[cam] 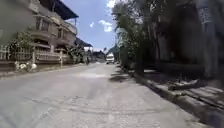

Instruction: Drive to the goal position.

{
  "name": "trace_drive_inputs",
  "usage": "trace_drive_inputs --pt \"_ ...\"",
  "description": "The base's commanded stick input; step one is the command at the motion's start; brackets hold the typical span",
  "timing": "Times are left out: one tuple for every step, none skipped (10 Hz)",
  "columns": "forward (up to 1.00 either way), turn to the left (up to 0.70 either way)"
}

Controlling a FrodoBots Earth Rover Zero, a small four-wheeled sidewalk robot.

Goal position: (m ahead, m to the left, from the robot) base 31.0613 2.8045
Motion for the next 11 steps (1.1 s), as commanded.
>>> trace_drive_inputs --pt "1.0 0.0" --pt "1.0 0.0" --pt "1.0 0.0" --pt "1.0 0.0" --pt "1.0 0.0" --pt "1.0 0.0" --pt "1.0 0.0" --pt "1.0 0.0" --pt "1.0 0.0" --pt "1.0 0.0" --pt "1.0 0.0"
